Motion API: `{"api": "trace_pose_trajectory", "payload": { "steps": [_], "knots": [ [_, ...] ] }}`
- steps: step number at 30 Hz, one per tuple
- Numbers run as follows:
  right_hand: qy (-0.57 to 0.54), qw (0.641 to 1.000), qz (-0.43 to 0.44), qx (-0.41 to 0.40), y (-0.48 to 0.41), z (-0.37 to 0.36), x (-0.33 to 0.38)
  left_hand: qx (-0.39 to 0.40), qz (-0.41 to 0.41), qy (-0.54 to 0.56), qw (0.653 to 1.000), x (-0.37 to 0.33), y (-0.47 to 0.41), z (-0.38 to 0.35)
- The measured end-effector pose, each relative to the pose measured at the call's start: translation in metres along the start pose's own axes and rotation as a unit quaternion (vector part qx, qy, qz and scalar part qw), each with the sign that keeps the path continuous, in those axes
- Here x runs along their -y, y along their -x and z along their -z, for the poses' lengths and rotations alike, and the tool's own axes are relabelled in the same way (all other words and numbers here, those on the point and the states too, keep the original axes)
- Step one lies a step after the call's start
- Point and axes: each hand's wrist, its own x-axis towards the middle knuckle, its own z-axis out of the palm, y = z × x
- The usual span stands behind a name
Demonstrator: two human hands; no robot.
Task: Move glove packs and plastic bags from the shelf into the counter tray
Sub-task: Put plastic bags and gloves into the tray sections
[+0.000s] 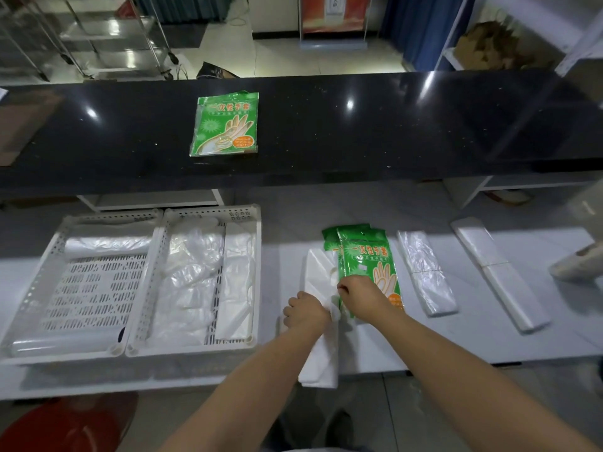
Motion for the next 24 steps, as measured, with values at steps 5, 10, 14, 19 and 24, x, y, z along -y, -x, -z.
{"api": "trace_pose_trajectory", "payload": {
  "steps": [5, 10, 14, 19, 24],
  "knots": [
    [-0.008, 0.997, 0.044, 0.068, 0.005, 0.0, -0.014, -0.01, -0.027, 0.108, 0.994, 0.001, -0.001, -0.002],
    [-0.151, 0.986, -0.037, 0.06, 0.006, -0.007, -0.01, -0.021, -0.053, 0.146, 0.988, 0.009, 0.001, 0.003],
    [-0.23, 0.969, -0.073, 0.048, 0.004, -0.015, -0.006, -0.051, -0.086, 0.068, 0.993, 0.02, 0.009, 0.01],
    [-0.353, 0.924, -0.13, 0.066, 0.003, -0.022, 0.003, -0.101, -0.133, -0.011, 0.986, 0.035, 0.018, 0.009],
    [-0.226, 0.969, -0.071, 0.069, 0.004, -0.025, 0.005, -0.117, -0.154, 0.118, 0.974, 0.035, 0.022, 0.017]
  ]
}}
